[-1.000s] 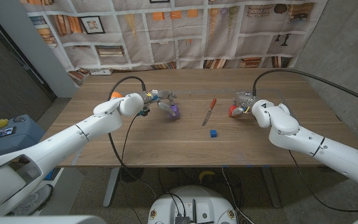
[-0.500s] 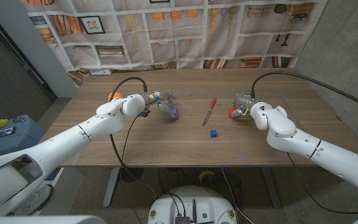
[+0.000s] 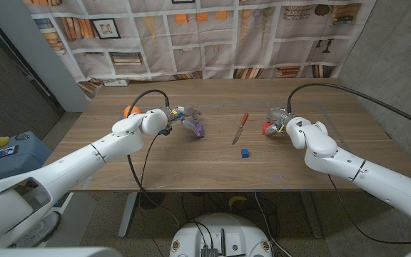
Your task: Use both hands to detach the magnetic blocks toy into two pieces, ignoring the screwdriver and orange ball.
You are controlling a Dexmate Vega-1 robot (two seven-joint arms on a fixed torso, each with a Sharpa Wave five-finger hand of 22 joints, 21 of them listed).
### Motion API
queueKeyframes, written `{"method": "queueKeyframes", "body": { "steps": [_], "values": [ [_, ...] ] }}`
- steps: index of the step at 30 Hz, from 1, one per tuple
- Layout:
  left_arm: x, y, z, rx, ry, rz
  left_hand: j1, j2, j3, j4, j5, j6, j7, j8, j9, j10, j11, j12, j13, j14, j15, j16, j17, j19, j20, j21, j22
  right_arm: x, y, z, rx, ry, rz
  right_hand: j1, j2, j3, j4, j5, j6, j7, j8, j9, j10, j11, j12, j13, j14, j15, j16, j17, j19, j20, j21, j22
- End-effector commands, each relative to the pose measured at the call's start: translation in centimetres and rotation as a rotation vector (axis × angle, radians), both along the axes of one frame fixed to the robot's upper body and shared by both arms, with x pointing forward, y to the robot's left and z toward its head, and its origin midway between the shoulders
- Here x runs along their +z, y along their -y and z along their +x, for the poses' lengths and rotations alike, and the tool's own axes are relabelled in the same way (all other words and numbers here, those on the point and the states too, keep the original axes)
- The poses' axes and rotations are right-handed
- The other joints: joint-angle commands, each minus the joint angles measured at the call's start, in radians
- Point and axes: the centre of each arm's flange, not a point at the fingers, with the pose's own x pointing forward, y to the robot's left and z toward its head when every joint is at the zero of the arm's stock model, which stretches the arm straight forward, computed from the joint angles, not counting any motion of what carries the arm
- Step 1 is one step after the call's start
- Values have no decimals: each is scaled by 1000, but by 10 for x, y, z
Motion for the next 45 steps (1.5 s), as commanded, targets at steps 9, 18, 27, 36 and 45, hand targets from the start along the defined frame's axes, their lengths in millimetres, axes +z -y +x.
{"method": "queueKeyframes", "body": {
  "steps": [9,18,27,36,45],
  "values": [
    [-1,-2,3,29,-36,28,47,70,-10,8,5,-3,-55,-35,34,-39,18,-3,5,-35,10,-1,4,-23,4,-5,5,5,0,-1,-5,-34,4,52,35,-18,3,-10,-75,1,-54,-19,-36,20,-14,4,-16,17,-5,6,1,14,-1,1],
    [0,-2,2,36,-36,54,34,55,-20,7,1,-42,-51,-52,31,-52,18,-2,5,-43,13,1,4,-27,3,-3,5,8,-1,-2,-4,-49,3,17,0,-45,10,-23,-158,40,-99,-37,-75,39,-19,7,-28,39,-17,4,-7,30,-4,1],
    [0,-1,3,44,-51,80,25,29,-33,2,-8,-96,-45,-75,27,-72,22,-1,5,-57,18,2,5,-35,2,-3,5,12,0,-2,-8,-71,2,-22,-27,-67,17,-40,-241,53,-145,-53,-117,56,-22,9,-48,59,-31,3,-24,50,-8,2],
    [1,0,5,49,-81,105,12,10,-48,4,-24,-188,-28,-116,19,-119,41,-4,6,-90,36,0,6,-61,9,-6,5,14,1,-1,-16,-94,5,-64,-43,-84,25,-60,-321,58,-192,-68,-169,67,-24,11,-75,78,-46,2,-48,69,-11,2],
    [6,2,5,49,-94,131,1,0,-57,7,-40,-273,-11,-150,12,-163,64,-4,6,-125,51,0,6,-88,18,-7,5,18,2,-2,-20,-97,6,-83,-46,-91,29,-63,-352,61,-212,-75,-188,73,-23,12,-87,85,-51,2,-61,79,-12,2]
  ]
}}
